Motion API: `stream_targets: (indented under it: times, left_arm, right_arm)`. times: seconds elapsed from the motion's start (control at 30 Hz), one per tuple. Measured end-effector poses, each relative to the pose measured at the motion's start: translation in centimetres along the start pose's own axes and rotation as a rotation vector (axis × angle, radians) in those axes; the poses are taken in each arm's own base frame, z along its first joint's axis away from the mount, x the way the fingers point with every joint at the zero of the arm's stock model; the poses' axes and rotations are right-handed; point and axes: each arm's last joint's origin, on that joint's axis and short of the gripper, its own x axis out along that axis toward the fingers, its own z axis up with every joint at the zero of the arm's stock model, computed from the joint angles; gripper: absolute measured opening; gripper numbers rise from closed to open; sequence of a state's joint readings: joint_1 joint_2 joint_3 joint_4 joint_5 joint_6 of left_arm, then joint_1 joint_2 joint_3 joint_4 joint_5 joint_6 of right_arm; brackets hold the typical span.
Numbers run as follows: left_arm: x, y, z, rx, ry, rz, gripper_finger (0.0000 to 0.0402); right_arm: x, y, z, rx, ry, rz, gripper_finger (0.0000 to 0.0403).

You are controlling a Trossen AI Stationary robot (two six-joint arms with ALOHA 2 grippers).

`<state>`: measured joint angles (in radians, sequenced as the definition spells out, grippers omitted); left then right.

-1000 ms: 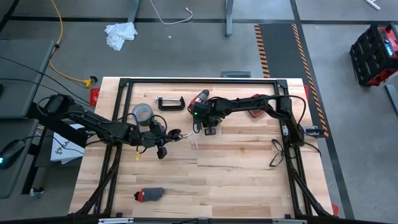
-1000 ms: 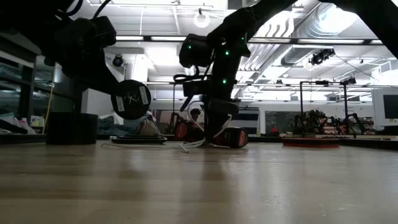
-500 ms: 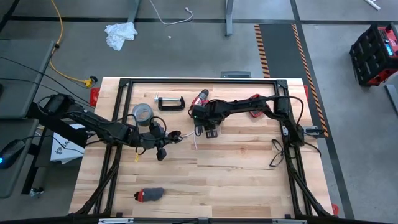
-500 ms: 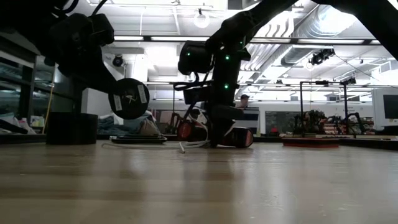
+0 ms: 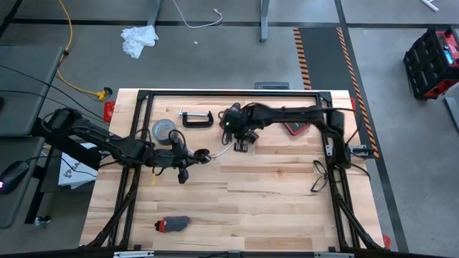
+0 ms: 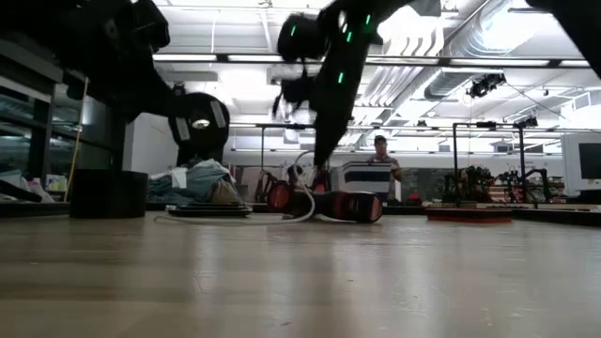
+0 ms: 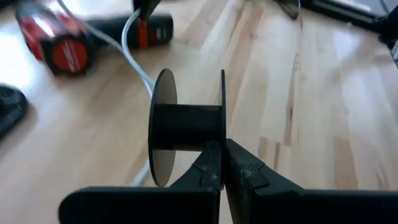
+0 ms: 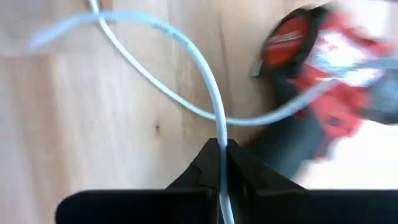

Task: Coil cords
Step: Coil the white cable wire into the black spool

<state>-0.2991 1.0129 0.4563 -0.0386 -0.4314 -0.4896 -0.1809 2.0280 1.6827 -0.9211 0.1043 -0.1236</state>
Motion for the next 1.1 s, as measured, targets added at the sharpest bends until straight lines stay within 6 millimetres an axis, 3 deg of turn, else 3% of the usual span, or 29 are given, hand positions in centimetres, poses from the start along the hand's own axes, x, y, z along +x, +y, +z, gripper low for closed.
stream_targets:
  times: [0.23,0.4,0.53,0.87,1.1]
  left_arm:
    - [1.0,1.0,0.0,0.055,0.056,-0.002,0.0]
    - [2.1,0.8,-0.5,0.055,0.091,0.011,0.0]
    - [3.0,0.6,-0.9,0.071,0.092,0.021,0.0]
    - [4.9,0.5,-2.6,0.134,0.193,0.026,0.0]
    - [5.8,0.6,-3.2,0.186,0.254,-0.05,0.0]
  right_arm:
    - [-8.0,-0.5,-0.5,0.255,-0.161,-0.053,0.0002]
    - [-9.4,1.1,-1.1,0.408,-0.247,-0.171,0.0001]
    - [-8.7,2.8,-1.1,0.514,-0.321,-0.199,0.0001]
    - [-2.3,7.3,-3.9,0.719,-0.384,-0.174,0.0]
    - [-0.7,10.0,-4.9,0.771,-0.457,-0.093,0.0]
